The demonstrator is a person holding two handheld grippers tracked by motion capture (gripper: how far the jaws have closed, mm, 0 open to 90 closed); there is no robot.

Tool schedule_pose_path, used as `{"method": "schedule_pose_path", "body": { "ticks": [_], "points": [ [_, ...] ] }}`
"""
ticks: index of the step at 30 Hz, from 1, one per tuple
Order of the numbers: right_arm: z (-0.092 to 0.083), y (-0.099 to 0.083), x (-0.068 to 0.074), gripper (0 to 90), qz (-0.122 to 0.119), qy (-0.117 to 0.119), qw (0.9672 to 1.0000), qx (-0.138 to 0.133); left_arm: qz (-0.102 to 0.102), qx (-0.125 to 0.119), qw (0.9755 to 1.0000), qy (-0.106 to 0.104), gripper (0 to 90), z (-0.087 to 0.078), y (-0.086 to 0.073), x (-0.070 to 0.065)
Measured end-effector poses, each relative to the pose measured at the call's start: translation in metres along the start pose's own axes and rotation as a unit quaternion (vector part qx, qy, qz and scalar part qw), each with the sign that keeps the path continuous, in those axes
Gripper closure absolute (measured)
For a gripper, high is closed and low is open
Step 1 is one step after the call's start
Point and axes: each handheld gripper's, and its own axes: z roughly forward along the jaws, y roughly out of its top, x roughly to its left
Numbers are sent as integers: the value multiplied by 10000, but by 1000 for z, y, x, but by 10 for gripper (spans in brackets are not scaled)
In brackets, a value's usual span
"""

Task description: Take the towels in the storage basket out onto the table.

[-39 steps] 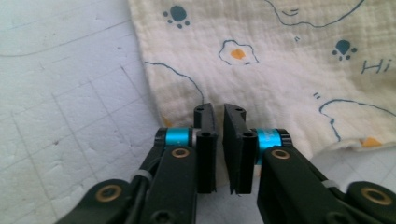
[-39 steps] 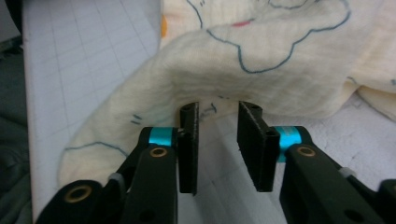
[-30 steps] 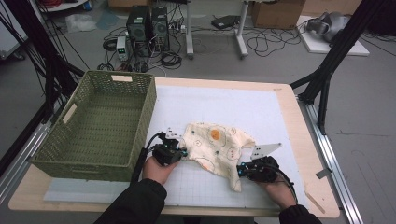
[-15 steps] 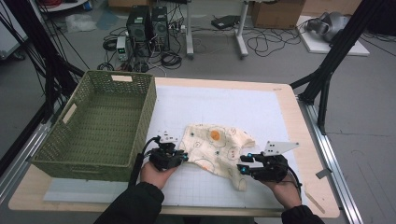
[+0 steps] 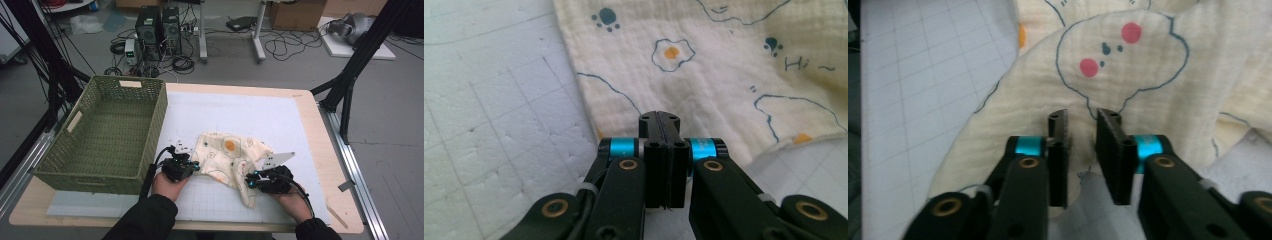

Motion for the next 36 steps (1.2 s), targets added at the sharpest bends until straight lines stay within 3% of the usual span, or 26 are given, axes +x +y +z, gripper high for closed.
{"method": "schedule_pose_path", "body": {
  "ticks": [3,11,16,20,24,29,32,36],
  "points": [
    [-3,-2,-4,838,103,119,9999,-17,22,35,10000,-54,892,-4,-2,-3],
    [-20,-8,-1,840,-54,146,9998,-76,8,-21,9997,-230,892,-27,-12,-9],
    [-29,-13,2,841,-78,300,9995,-65,28,-12,9994,-357,893,-42,-22,-13],
    [-37,-13,5,786,-65,317,9992,-233,30,-166,9987,-482,852,-50,-21,-15],
    [-36,-7,-1,691,78,205,9987,-449,21,-230,9984,-523,758,-43,-13,-14],
    [-21,-1,-5,640,45,128,9996,-258,29,-170,9989,-436,699,-18,-4,-9],
    [-11,0,-7,647,-8,106,9999,-78,145,69,9995,-285,700,-3,-3,-8],
    [-2,-1,-5,736,-121,90,9997,166,218,-11,9996,-170,821,-1,-4,-5]
  ]
}}
